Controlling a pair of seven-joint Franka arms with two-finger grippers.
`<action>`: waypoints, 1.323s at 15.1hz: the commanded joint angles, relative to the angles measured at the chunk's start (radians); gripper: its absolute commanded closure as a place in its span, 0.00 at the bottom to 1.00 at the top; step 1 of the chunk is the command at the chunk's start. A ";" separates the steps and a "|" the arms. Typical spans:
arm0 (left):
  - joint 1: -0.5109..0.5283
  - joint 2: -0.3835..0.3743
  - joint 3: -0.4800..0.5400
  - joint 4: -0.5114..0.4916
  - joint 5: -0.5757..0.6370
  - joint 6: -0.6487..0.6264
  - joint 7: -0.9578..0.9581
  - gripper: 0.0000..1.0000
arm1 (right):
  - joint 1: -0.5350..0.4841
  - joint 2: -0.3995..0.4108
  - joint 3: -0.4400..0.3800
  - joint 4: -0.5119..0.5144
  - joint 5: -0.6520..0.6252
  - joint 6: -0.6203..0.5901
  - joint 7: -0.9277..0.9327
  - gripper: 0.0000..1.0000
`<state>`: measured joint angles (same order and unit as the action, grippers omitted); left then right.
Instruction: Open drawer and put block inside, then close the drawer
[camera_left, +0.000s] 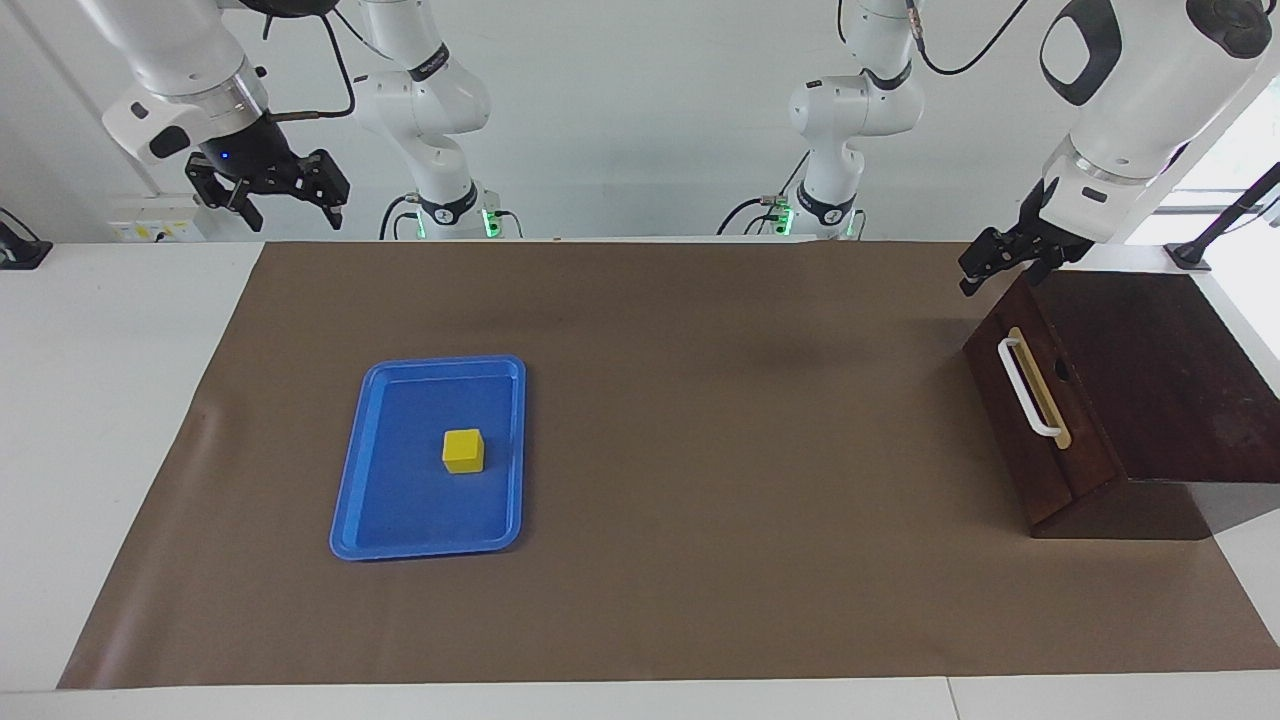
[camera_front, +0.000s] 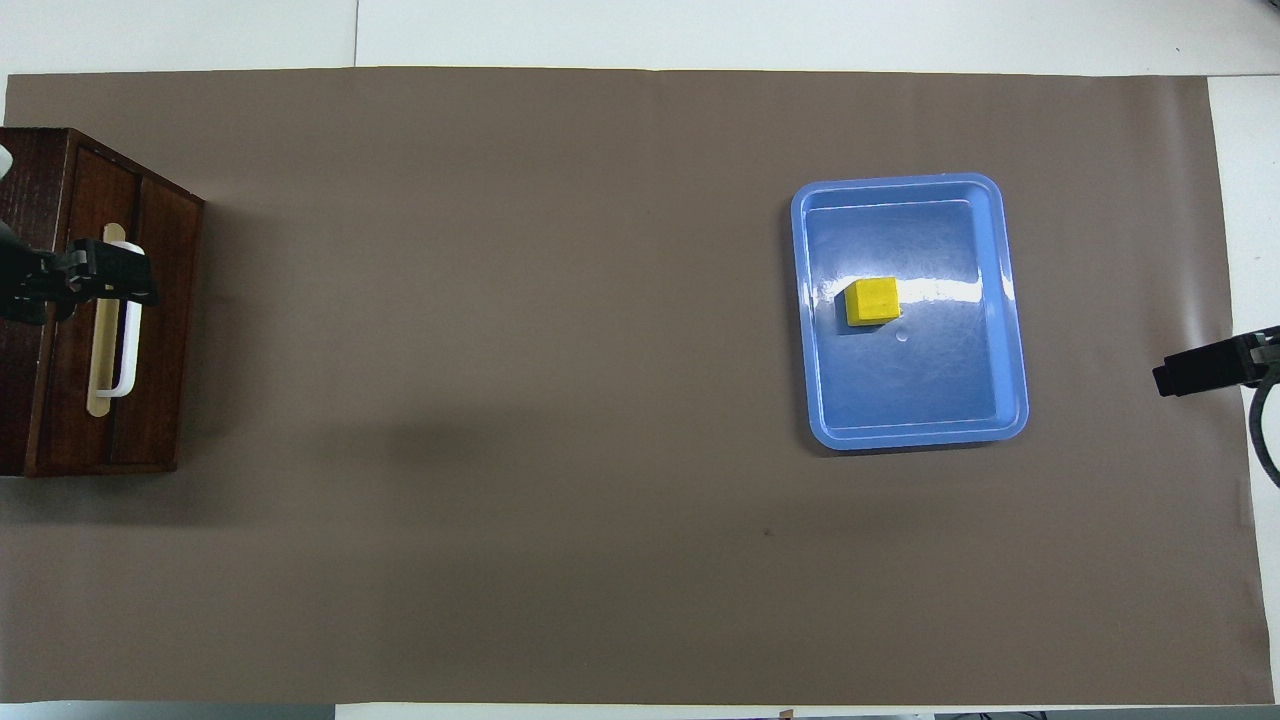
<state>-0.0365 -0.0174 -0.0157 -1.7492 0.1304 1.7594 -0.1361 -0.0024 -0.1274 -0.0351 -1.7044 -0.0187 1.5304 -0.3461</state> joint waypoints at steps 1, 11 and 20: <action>-0.016 -0.026 0.003 -0.090 0.113 0.087 0.003 0.00 | -0.004 -0.099 0.000 -0.205 0.020 0.167 -0.192 0.00; -0.057 0.157 0.003 -0.136 0.337 0.291 -0.083 0.00 | -0.036 -0.077 -0.005 -0.475 0.397 0.485 -0.960 0.00; 0.001 0.180 0.003 -0.223 0.426 0.456 -0.077 0.00 | -0.062 0.170 -0.003 -0.455 0.674 0.606 -1.610 0.00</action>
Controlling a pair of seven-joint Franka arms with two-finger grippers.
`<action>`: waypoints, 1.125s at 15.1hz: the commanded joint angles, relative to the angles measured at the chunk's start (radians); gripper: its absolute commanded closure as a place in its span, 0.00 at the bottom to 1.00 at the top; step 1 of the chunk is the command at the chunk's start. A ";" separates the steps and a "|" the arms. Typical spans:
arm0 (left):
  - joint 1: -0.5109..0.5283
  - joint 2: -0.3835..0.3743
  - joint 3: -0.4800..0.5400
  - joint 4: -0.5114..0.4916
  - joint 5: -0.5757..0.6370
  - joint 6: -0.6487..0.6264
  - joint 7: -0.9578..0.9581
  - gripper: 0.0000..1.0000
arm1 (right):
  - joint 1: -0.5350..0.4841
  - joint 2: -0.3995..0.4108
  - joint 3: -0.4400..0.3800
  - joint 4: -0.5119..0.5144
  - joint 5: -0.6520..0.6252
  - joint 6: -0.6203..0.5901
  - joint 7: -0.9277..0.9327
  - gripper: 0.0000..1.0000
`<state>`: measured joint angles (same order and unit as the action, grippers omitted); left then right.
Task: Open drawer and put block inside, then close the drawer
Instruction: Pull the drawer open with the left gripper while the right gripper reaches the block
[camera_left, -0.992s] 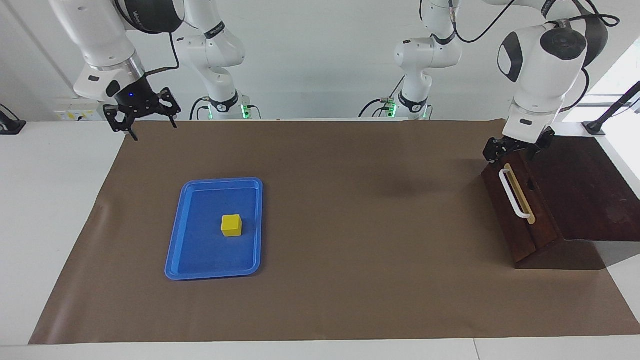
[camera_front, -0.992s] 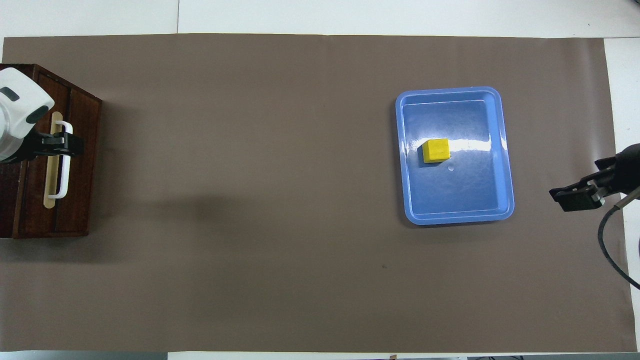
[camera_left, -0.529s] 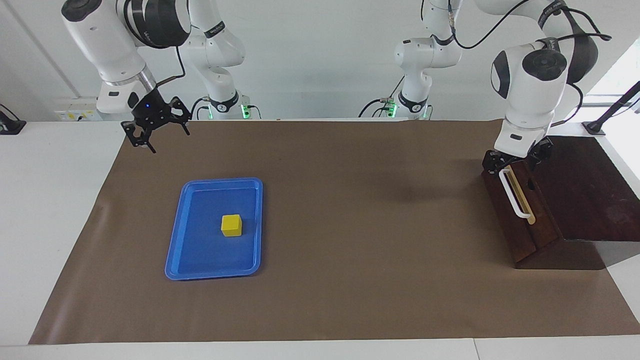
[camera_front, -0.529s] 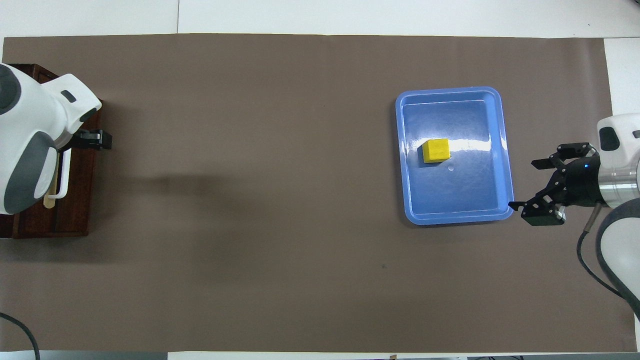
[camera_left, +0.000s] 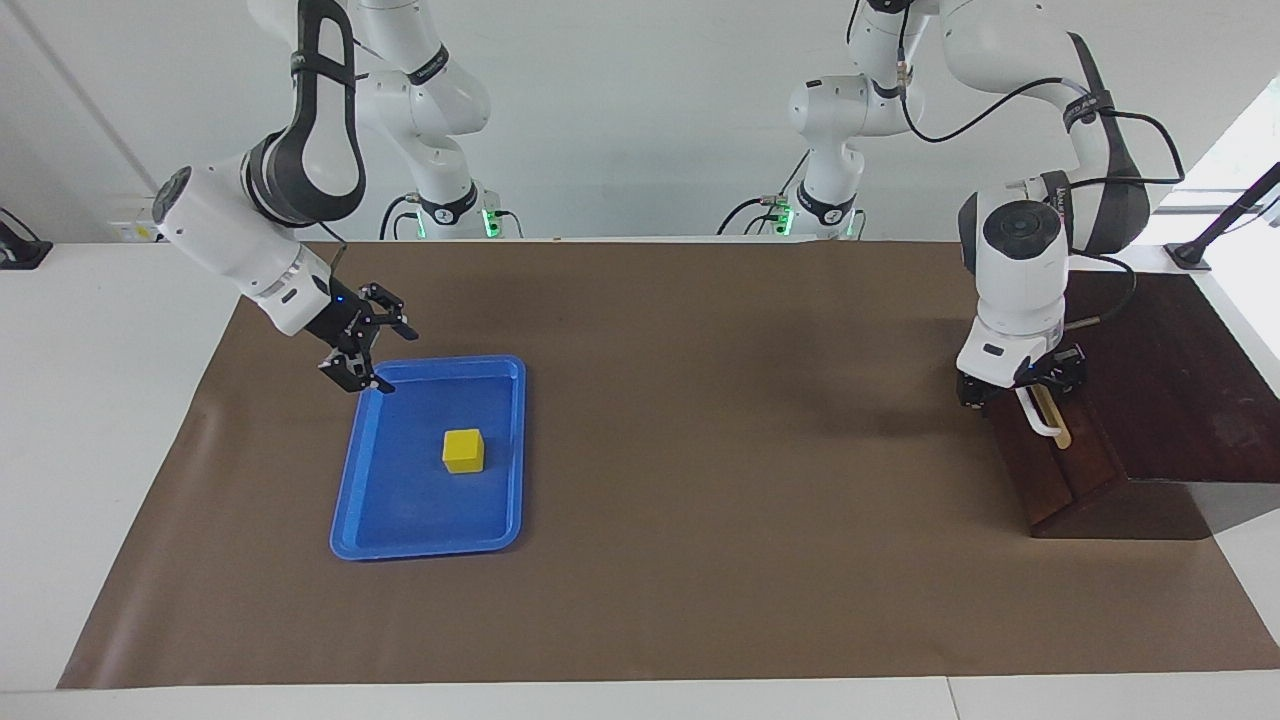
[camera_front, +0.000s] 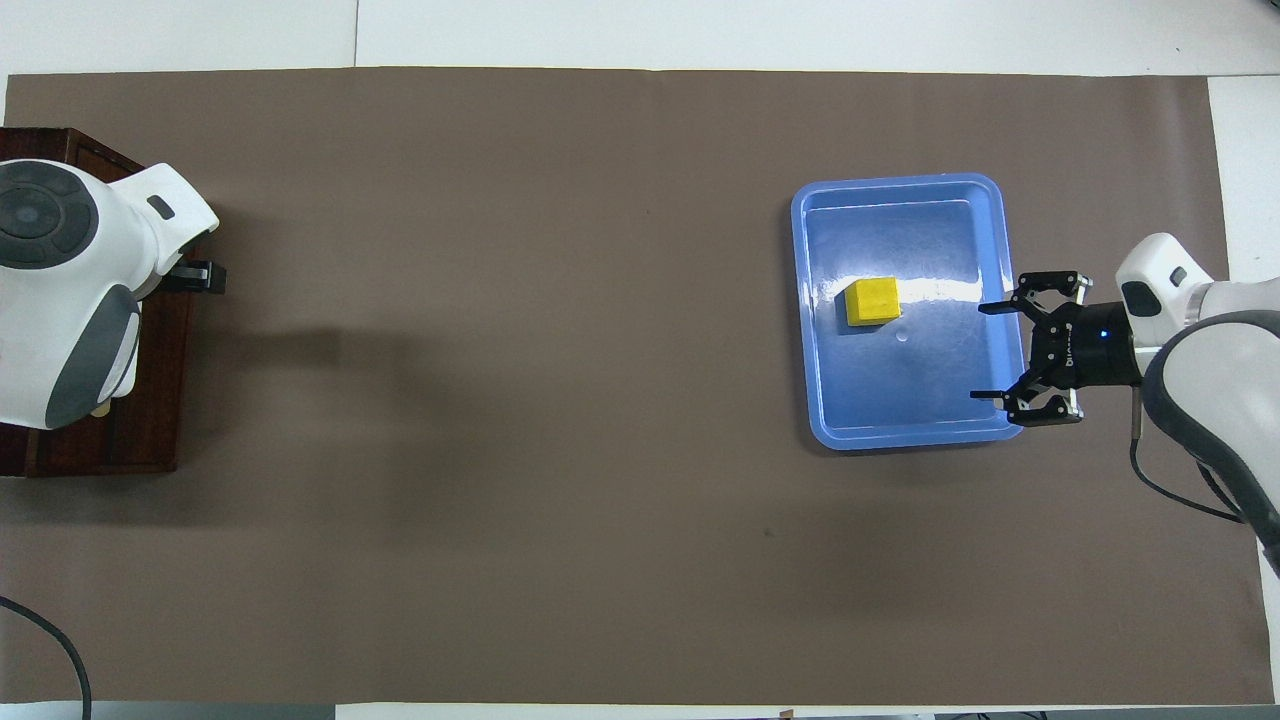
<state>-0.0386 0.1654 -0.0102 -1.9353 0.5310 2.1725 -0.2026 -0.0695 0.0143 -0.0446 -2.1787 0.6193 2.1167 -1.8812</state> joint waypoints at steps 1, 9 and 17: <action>0.003 0.000 -0.004 -0.042 0.026 0.046 -0.011 0.00 | 0.019 0.036 0.006 0.022 0.039 0.025 -0.076 0.00; -0.012 0.023 -0.007 -0.050 0.024 0.073 -0.030 0.00 | 0.003 0.303 0.008 0.264 0.146 -0.064 -0.259 0.00; -0.133 0.034 -0.011 -0.034 -0.101 0.047 -0.199 0.00 | 0.023 0.365 0.008 0.267 0.197 -0.049 -0.323 0.00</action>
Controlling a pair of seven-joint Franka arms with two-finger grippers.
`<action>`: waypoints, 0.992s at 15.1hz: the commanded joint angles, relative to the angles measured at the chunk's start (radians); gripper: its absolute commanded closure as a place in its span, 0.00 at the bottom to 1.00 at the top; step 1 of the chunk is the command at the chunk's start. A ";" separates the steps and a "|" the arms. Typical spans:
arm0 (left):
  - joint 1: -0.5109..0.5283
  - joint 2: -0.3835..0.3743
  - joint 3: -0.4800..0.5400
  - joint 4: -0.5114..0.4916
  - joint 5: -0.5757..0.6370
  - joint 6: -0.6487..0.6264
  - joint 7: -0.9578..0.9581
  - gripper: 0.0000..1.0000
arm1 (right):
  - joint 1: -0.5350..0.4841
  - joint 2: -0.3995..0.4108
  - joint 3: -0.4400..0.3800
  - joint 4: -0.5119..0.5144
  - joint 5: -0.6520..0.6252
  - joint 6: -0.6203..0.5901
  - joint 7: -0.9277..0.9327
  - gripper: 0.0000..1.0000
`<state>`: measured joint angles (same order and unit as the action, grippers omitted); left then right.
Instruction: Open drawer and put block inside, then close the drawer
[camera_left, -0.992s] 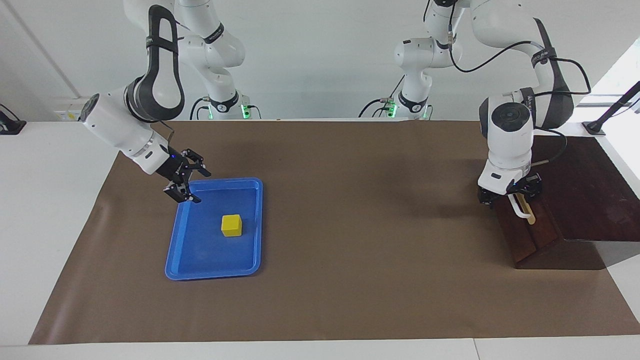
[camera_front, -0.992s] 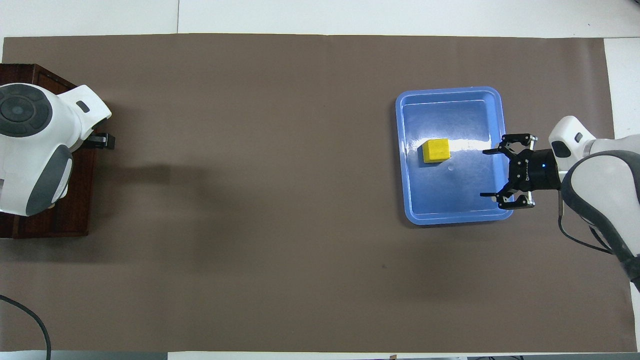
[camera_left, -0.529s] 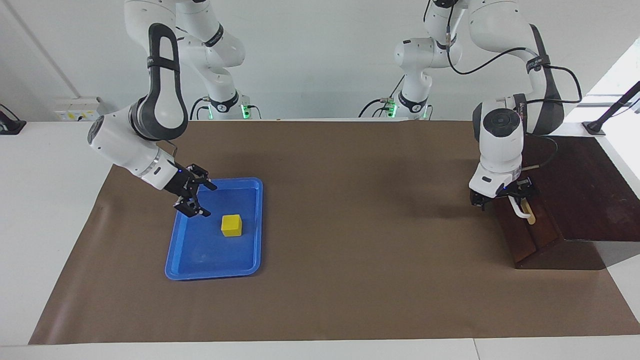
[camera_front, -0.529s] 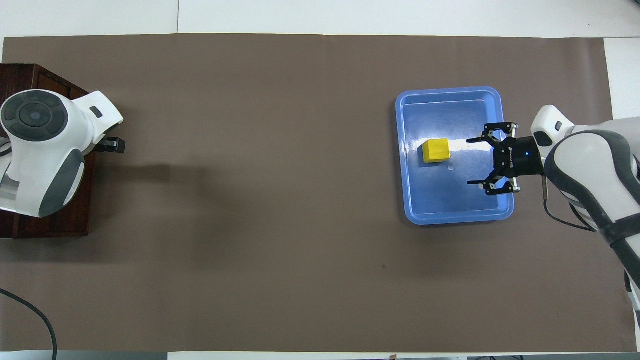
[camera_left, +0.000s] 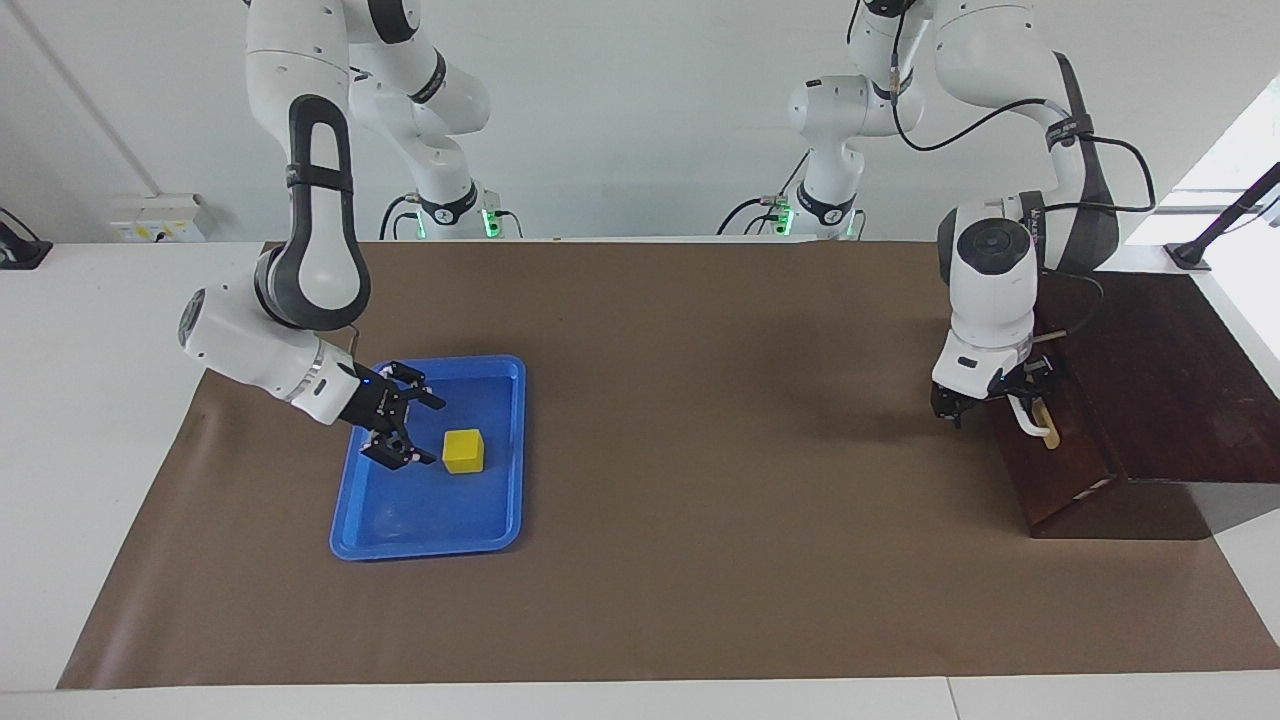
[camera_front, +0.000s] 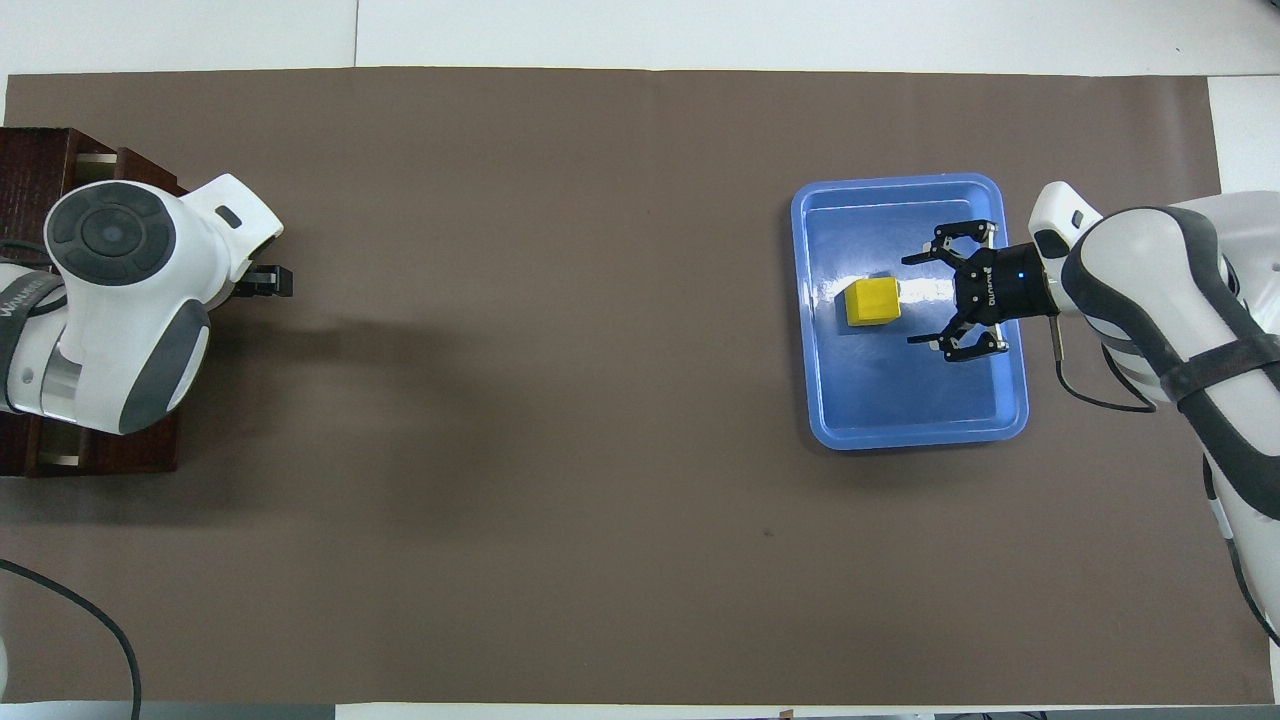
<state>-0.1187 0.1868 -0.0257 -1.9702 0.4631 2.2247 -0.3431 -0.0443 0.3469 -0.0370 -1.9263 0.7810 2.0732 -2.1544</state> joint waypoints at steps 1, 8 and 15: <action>-0.070 0.013 0.004 0.001 -0.034 -0.008 -0.082 0.00 | 0.000 0.032 0.000 0.013 0.037 -0.010 -0.050 0.00; -0.154 0.014 0.004 0.030 -0.086 -0.060 -0.169 0.00 | 0.004 0.032 0.000 -0.013 0.040 0.004 -0.081 0.00; -0.151 0.008 0.006 0.062 -0.087 -0.118 -0.169 0.00 | 0.027 0.032 0.002 -0.031 0.059 0.036 -0.096 0.00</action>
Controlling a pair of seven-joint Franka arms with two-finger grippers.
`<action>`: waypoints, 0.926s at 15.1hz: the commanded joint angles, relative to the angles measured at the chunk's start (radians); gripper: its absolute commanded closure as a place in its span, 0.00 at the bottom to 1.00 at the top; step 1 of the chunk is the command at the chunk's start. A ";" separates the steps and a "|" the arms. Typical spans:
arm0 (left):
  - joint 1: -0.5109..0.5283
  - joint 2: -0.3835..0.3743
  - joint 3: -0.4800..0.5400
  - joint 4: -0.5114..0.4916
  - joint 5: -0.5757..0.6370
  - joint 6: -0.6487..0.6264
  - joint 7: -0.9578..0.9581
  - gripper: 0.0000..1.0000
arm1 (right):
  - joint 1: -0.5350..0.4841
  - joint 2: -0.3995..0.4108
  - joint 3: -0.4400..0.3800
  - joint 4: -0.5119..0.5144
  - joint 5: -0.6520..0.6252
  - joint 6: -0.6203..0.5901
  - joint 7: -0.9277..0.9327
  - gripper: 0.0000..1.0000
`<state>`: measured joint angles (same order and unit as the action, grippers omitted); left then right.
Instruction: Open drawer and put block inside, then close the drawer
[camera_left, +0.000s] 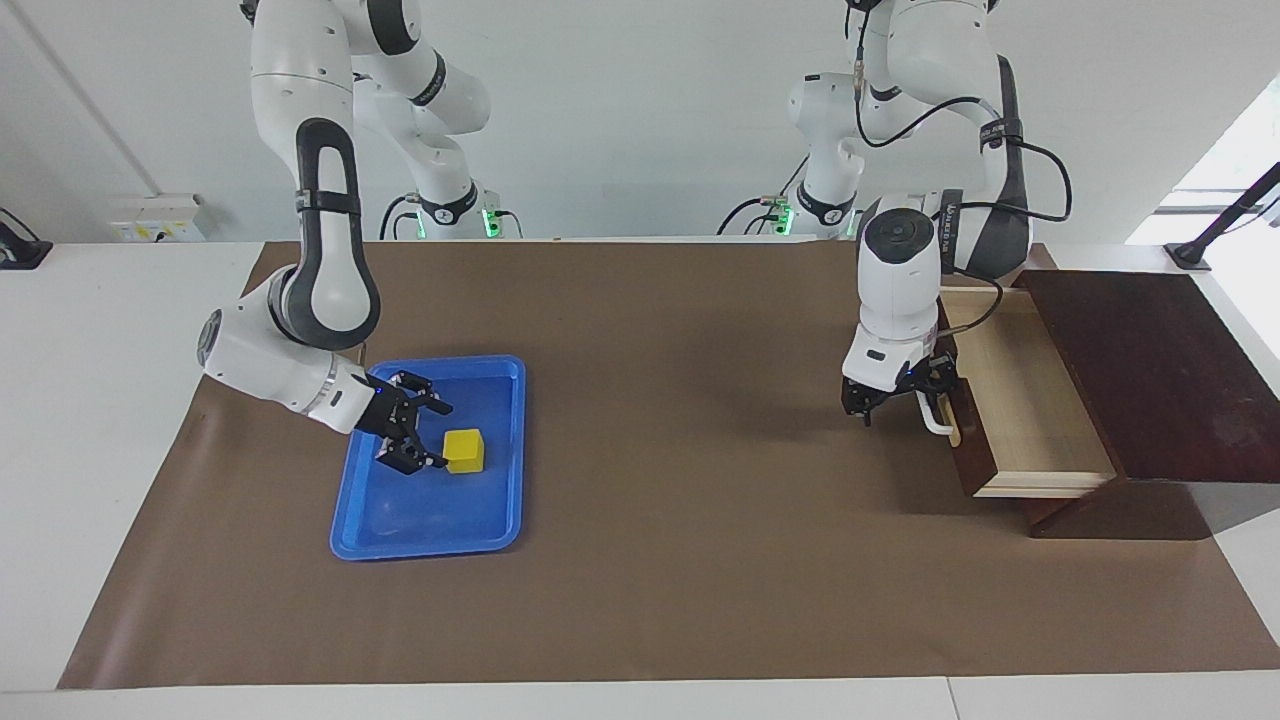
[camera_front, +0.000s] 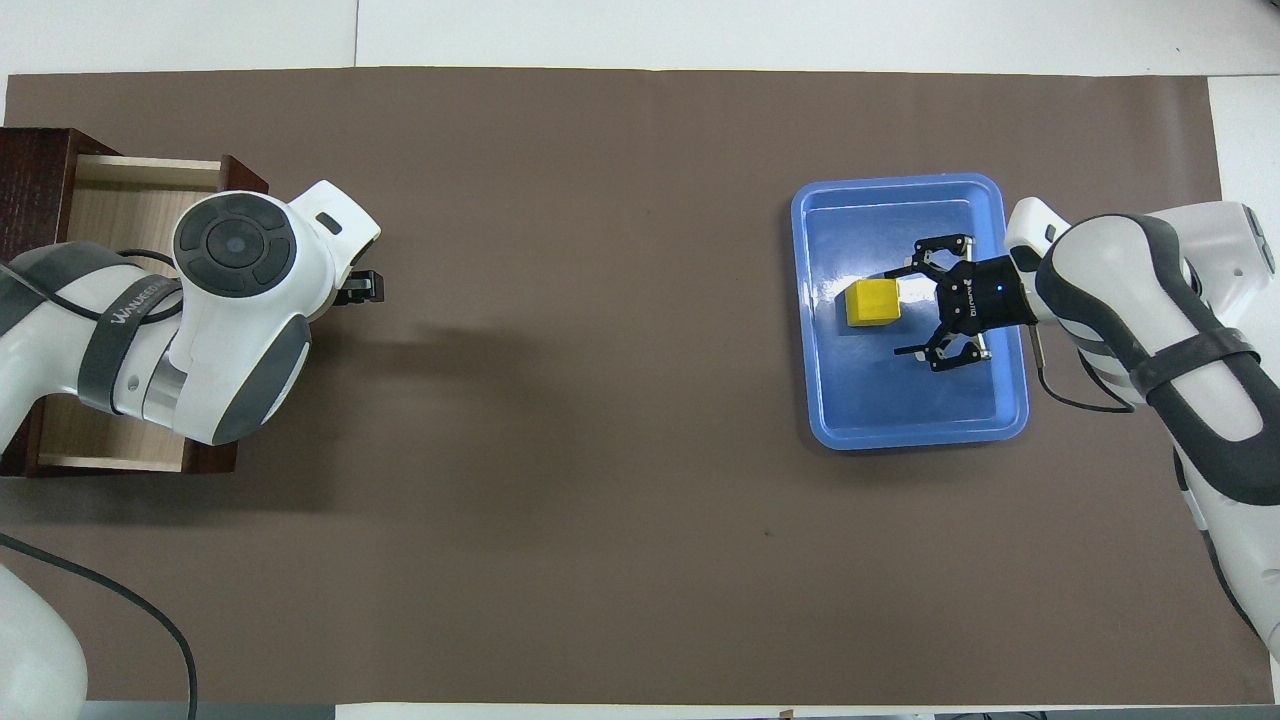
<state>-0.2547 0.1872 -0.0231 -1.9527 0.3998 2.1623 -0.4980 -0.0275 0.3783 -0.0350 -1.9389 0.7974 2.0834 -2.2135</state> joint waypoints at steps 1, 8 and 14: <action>-0.012 0.008 0.003 0.085 -0.026 -0.108 -0.010 0.00 | 0.011 0.001 0.000 -0.018 0.045 0.027 -0.038 0.00; -0.012 0.003 0.009 0.288 -0.198 -0.355 -0.039 0.00 | 0.011 -0.003 0.000 -0.038 0.049 0.052 -0.061 0.24; 0.023 -0.098 0.017 0.298 -0.416 -0.388 -0.452 0.00 | 0.011 -0.003 -0.002 -0.032 0.052 0.067 -0.071 1.00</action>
<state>-0.2533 0.1361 -0.0154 -1.6473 0.0536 1.8002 -0.8041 -0.0150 0.3787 -0.0369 -1.9639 0.8134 2.1367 -2.2452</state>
